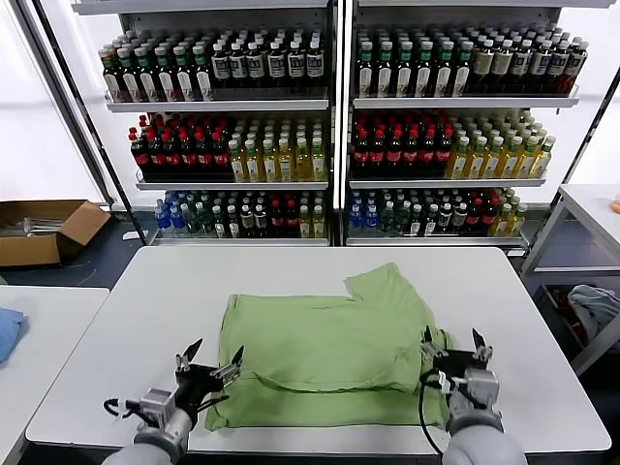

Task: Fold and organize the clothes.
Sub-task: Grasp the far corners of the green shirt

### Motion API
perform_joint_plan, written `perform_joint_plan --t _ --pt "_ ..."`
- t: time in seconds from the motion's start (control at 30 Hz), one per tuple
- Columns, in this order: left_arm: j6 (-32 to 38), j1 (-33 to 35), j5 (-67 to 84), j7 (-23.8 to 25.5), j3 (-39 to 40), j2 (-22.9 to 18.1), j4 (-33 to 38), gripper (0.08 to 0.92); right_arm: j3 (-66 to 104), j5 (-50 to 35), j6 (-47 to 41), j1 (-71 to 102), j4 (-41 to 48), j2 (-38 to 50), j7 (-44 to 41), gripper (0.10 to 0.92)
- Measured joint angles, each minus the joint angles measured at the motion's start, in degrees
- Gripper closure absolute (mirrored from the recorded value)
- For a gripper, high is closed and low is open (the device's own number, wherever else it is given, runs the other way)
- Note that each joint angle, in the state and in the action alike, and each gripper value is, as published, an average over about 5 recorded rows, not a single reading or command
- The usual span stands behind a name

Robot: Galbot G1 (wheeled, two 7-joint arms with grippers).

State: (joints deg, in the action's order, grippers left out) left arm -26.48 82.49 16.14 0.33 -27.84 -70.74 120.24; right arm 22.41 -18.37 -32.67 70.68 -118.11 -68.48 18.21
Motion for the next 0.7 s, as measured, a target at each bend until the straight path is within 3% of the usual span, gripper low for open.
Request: perform_joint_plan --t 0.3,0.7 --pt "-2.09 -9.78 5.6 2.04 1.35 2.71 -6.53 0.177 -3.96 -5.22 -0.26 -13.13 11.4 5.02 -6.57 0.203" --pt "-3.68 -22.24 9.55 2.52 4.75 4.01 -19.4 0.177 -8.98 -6.92 -0.45 -26.34 27.5 2.7 -7.73 0.203"
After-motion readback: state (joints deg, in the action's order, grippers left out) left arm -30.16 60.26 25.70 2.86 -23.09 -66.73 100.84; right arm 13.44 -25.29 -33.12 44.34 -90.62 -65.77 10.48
